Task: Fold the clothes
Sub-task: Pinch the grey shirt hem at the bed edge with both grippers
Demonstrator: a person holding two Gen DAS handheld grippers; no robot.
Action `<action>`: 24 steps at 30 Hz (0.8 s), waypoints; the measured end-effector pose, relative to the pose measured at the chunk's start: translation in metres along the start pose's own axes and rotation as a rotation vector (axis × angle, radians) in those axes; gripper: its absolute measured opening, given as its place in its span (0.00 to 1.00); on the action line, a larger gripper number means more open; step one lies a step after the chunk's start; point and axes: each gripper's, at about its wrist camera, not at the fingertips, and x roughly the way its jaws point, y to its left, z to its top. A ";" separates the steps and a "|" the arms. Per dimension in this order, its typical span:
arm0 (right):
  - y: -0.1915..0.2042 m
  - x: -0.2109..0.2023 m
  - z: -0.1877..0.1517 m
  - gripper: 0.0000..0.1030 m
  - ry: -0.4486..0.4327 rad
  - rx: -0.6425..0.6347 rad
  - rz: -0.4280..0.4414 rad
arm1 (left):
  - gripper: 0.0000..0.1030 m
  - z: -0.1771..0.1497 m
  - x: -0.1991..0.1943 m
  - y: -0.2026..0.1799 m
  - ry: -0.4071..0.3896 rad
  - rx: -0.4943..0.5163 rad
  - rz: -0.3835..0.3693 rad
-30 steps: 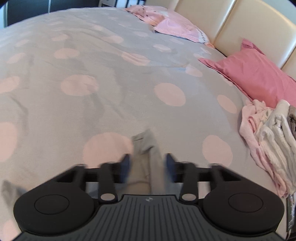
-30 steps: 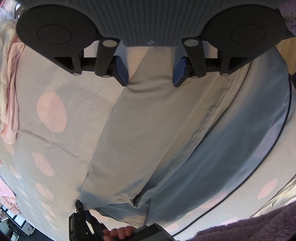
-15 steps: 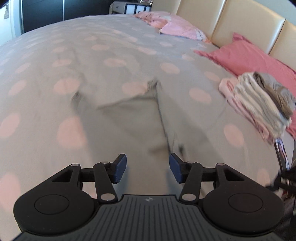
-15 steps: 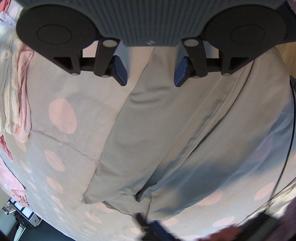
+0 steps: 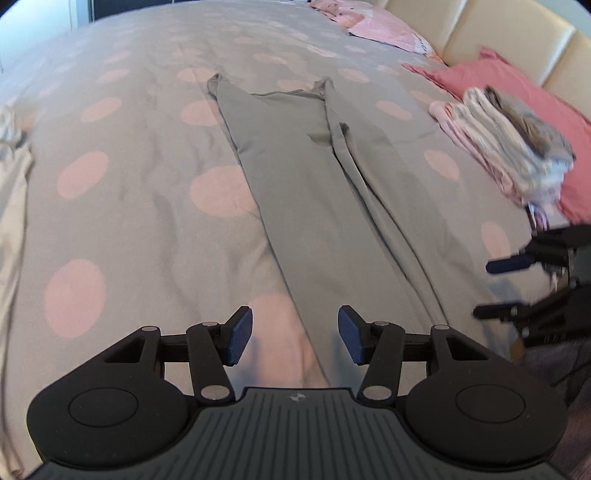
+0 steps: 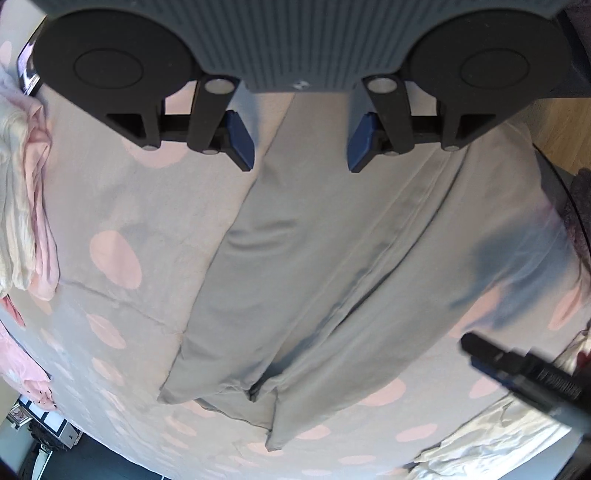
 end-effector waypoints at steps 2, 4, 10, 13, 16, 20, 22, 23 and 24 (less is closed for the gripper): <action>0.002 -0.003 -0.009 0.58 -0.004 0.008 0.037 | 0.48 -0.012 -0.008 -0.008 0.012 0.012 0.010; 0.007 -0.005 -0.018 0.59 -0.010 0.010 0.053 | 0.48 -0.026 -0.013 -0.016 0.020 0.027 0.018; 0.010 -0.010 -0.036 0.62 -0.001 0.065 0.079 | 0.49 -0.065 -0.017 -0.040 0.059 0.085 -0.011; 0.009 -0.021 -0.048 0.62 0.000 0.092 0.107 | 0.49 -0.078 -0.019 -0.049 0.090 0.070 -0.042; 0.012 -0.028 -0.059 0.61 0.024 0.089 0.125 | 0.49 -0.090 -0.018 -0.053 0.143 0.041 -0.090; 0.018 -0.026 -0.073 0.60 0.095 0.089 0.152 | 0.47 -0.104 -0.012 -0.063 0.225 0.076 -0.119; 0.022 -0.023 -0.077 0.60 0.127 0.088 0.170 | 0.47 -0.108 -0.009 -0.064 0.251 0.081 -0.113; 0.023 -0.020 -0.079 0.60 0.140 0.087 0.173 | 0.47 -0.110 -0.007 -0.062 0.264 0.072 -0.103; 0.025 -0.017 -0.080 0.60 0.153 0.086 0.176 | 0.47 -0.111 -0.005 -0.060 0.275 0.059 -0.097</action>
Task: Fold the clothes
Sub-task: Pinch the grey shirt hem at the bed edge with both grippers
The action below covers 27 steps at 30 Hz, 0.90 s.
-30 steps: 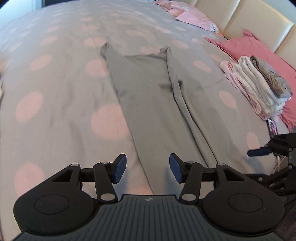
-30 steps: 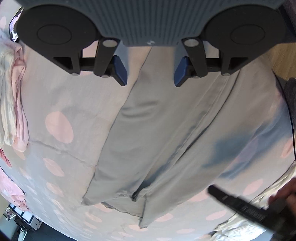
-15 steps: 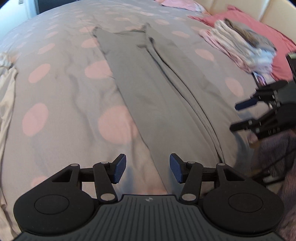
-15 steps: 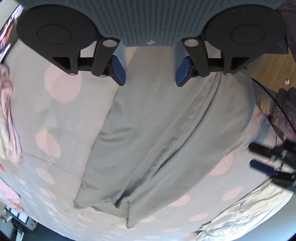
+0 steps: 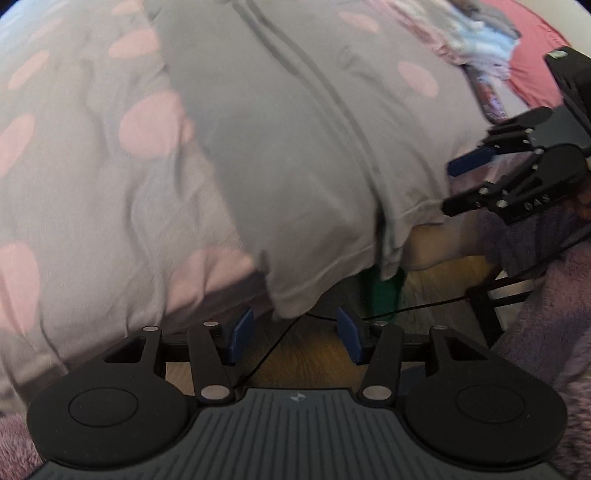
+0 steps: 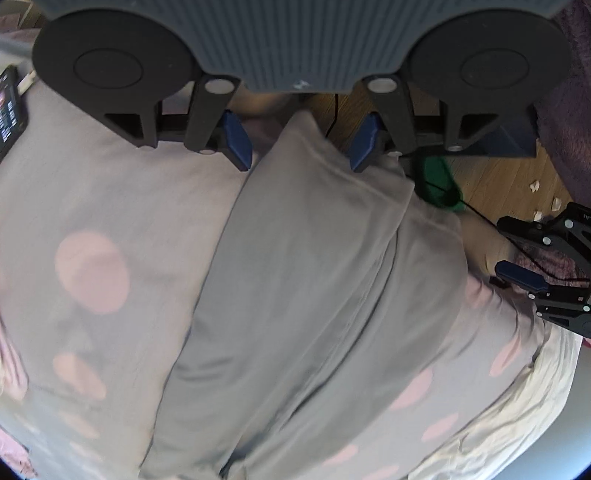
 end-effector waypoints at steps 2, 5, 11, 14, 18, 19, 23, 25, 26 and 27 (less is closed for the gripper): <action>0.000 0.006 -0.001 0.60 0.018 0.002 -0.004 | 0.47 -0.002 0.002 0.005 0.005 -0.026 0.009; -0.004 0.012 -0.003 0.60 0.030 0.018 -0.002 | 0.47 -0.004 0.005 0.012 0.007 -0.058 0.017; -0.016 0.014 -0.004 0.60 0.019 0.077 0.040 | 0.47 -0.003 0.008 0.017 -0.042 -0.056 -0.043; -0.021 0.017 -0.003 0.60 0.024 0.105 0.061 | 0.47 0.003 0.013 0.016 -0.066 -0.036 -0.073; -0.026 0.025 -0.004 0.60 0.038 0.134 0.090 | 0.47 0.012 0.028 0.017 -0.068 -0.020 -0.087; -0.026 0.028 -0.004 0.59 0.043 0.137 0.101 | 0.46 0.013 0.032 0.017 -0.063 -0.021 -0.099; -0.031 0.041 -0.003 0.35 0.045 0.171 0.149 | 0.34 0.019 0.051 0.015 -0.052 -0.009 -0.117; -0.033 0.045 -0.003 0.29 0.046 0.186 0.170 | 0.28 0.020 0.055 0.012 -0.049 0.010 -0.117; -0.033 0.044 -0.002 0.23 0.048 0.186 0.173 | 0.23 0.020 0.055 0.011 -0.048 0.018 -0.121; -0.032 0.043 -0.003 0.16 0.051 0.185 0.179 | 0.19 0.020 0.054 0.011 -0.044 0.034 -0.134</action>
